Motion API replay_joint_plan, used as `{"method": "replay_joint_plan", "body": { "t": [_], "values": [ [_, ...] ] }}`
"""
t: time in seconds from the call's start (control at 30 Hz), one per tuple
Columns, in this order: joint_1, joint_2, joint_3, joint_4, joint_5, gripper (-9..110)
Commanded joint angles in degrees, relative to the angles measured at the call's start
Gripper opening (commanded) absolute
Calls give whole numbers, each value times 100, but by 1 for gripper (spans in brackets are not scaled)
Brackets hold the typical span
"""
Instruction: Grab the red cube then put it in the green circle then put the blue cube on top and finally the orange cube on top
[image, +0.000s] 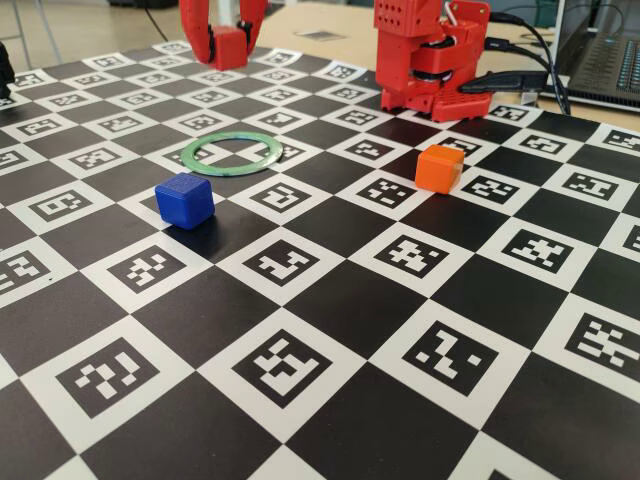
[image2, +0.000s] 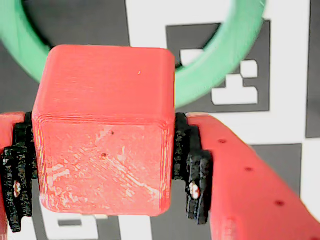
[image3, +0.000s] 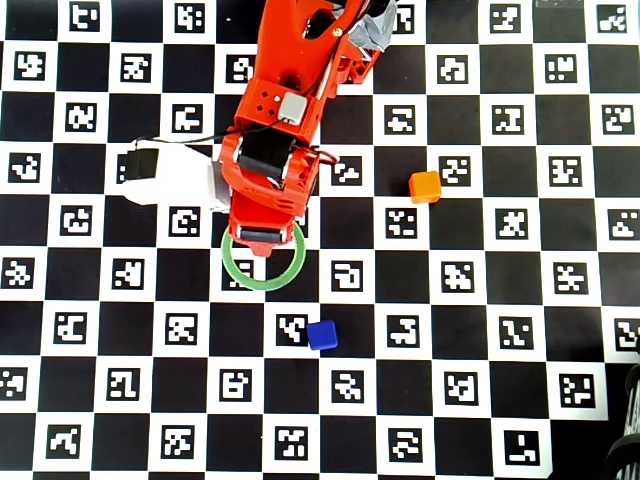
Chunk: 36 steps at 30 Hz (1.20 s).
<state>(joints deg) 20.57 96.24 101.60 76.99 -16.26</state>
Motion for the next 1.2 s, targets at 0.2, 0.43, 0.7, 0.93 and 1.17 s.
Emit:
{"method": "replay_joint_plan", "body": {
  "t": [0.2,0.43,0.7,0.93,1.17],
  "values": [
    [-9,-308,281,-896,79,3],
    [-114,-606,281,-967,123,2],
    [26,-712,404,-1107,-70,2],
    [237,-712,642,-1371,-387,2],
    [220,-703,870,-1626,-387,2]
  ]
}}
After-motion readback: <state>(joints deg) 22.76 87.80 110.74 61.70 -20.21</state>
